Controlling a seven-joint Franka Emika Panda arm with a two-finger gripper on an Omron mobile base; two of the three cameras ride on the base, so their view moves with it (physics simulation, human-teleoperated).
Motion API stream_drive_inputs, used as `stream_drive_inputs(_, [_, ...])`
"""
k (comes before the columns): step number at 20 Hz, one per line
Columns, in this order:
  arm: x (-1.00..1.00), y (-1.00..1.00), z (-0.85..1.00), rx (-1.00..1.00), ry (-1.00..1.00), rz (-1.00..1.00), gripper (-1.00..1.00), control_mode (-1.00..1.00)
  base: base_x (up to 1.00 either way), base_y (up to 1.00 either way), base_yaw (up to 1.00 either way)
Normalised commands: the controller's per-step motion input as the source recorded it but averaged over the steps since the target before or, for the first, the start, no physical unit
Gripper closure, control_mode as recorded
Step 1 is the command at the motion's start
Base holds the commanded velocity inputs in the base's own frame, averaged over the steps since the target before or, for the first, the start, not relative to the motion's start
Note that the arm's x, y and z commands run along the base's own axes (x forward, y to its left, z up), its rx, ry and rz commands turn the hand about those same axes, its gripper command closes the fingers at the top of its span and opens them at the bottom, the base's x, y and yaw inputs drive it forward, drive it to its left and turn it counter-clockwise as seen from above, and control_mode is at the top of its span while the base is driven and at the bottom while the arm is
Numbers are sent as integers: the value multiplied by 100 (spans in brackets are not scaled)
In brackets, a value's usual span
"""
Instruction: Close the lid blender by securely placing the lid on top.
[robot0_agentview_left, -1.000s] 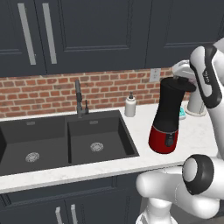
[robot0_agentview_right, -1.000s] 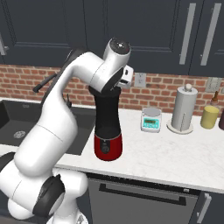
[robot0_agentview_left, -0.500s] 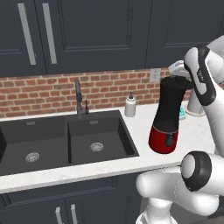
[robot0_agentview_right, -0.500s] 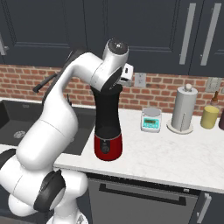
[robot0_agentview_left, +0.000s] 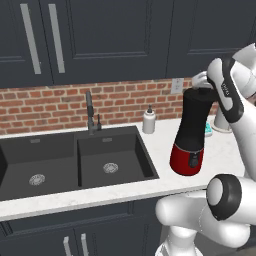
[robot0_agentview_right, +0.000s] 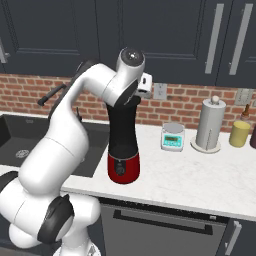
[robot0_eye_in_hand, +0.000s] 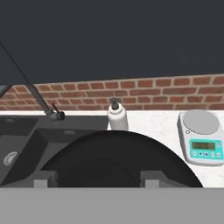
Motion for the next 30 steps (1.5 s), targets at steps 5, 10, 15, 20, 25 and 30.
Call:
stream_drive_inputs(5, [10,0,-16,-1,-6,1,100,-100,0,0,0])
stream_drive_inputs(10, [18,0,-13,0,-4,2,100,-100,0,0,0])
stream_drive_inputs(15, [14,0,-16,0,-1,2,100,-100,0,0,0])
stream_drive_inputs(20, [13,0,-19,0,0,2,100,-100,0,0,0])
stream_drive_inputs(25, [18,9,-21,0,0,2,100,-100,0,0,0])
stream_drive_inputs(30, [19,16,-24,0,0,2,100,-100,0,0,0])
